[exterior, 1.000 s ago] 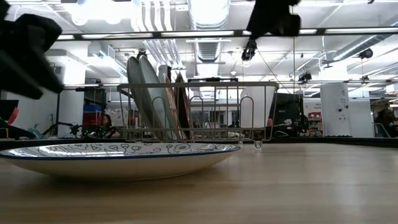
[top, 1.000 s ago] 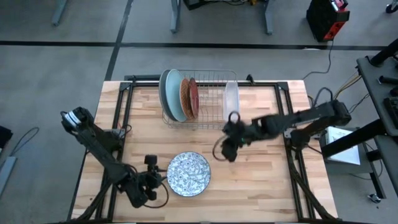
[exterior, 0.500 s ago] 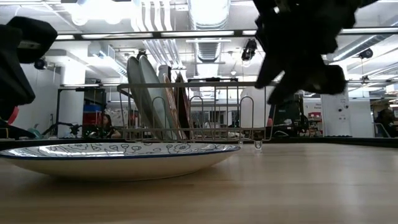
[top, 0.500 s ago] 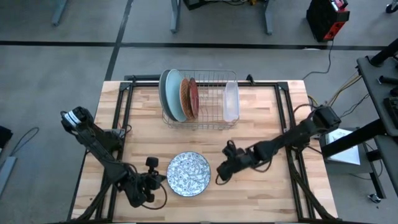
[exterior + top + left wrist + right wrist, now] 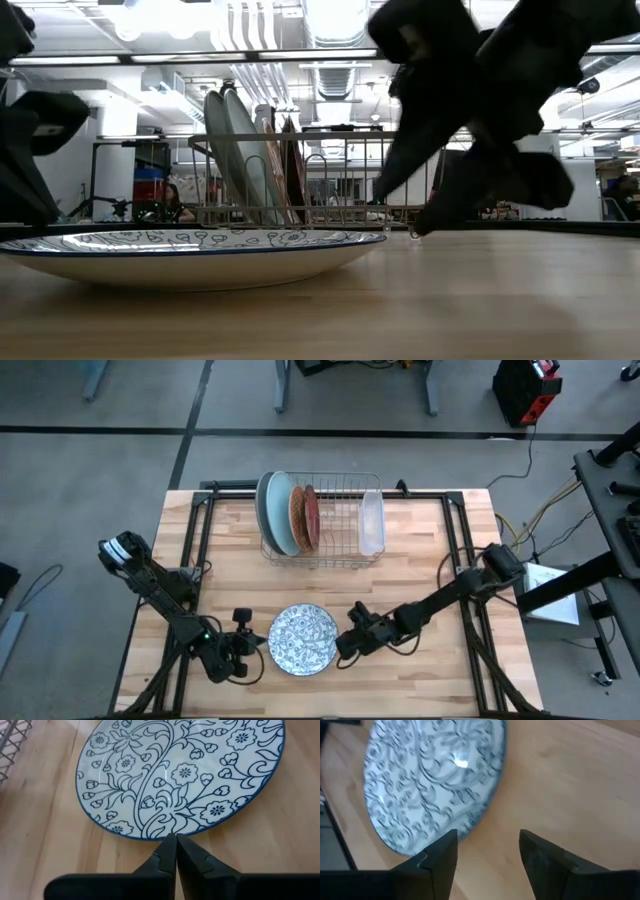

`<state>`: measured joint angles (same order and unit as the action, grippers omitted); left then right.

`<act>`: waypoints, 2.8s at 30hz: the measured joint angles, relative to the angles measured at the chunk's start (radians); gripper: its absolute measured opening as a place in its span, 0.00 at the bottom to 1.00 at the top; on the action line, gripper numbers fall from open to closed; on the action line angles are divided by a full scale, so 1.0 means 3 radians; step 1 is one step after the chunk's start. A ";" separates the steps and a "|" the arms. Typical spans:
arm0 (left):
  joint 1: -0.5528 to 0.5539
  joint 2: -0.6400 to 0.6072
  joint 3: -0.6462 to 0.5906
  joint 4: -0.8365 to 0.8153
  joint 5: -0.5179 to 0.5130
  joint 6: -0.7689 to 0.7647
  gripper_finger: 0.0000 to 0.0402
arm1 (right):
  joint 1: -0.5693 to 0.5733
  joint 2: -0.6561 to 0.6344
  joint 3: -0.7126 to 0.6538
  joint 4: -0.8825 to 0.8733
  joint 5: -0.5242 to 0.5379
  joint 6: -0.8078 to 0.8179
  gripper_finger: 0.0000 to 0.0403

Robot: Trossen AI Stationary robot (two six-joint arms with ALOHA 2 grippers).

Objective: Sort dishes
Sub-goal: Put the blue patterned plate in the dish rack

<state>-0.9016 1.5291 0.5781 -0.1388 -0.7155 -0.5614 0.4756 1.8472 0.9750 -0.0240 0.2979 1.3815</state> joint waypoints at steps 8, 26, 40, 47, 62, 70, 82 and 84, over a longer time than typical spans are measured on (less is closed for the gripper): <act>0.0000 -0.0001 -0.0269 0.0477 0.0003 0.0004 0.00 | -0.0032 0.0438 0.0015 0.0754 0.0085 0.0111 0.52; 0.0009 -0.0029 -0.0231 0.0743 -0.0028 0.0266 0.00 | -0.0142 0.0795 0.0268 0.1334 0.0580 -0.0559 0.07; -0.0463 -0.0781 0.0740 -0.0706 -0.0572 0.0637 0.00 | -0.0316 -0.1240 0.0498 -0.1140 0.0247 -0.1942 0.00; -0.0573 -0.1136 0.0804 -0.0875 -0.0995 0.0798 0.00 | -0.0759 -0.1906 0.1401 -0.2612 0.0154 -0.3089 0.00; -0.0573 -0.1299 0.0711 -0.0698 -0.1727 0.0721 0.00 | -0.1910 -0.1551 0.3067 -0.3208 -0.0340 -0.8351 0.00; -0.0573 -0.1108 0.0711 -0.0434 -0.1986 0.0523 0.00 | -0.2264 -0.0827 0.3622 -0.3614 -0.0327 -0.9700 0.00; -0.0572 -0.0572 0.0710 0.0138 -0.2595 0.0447 0.00 | -0.2464 -0.0069 0.3852 -0.3829 -0.0335 -1.0898 0.00; -0.0571 -0.0472 0.0708 0.0216 -0.2713 0.0443 0.00 | -0.2499 0.0031 0.3849 -0.3825 -0.0316 -1.0974 0.00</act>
<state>-1.0729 1.3875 0.7906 -0.0739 -1.5295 -0.4284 -0.2741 1.8566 2.1296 -1.1715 0.2031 -1.9107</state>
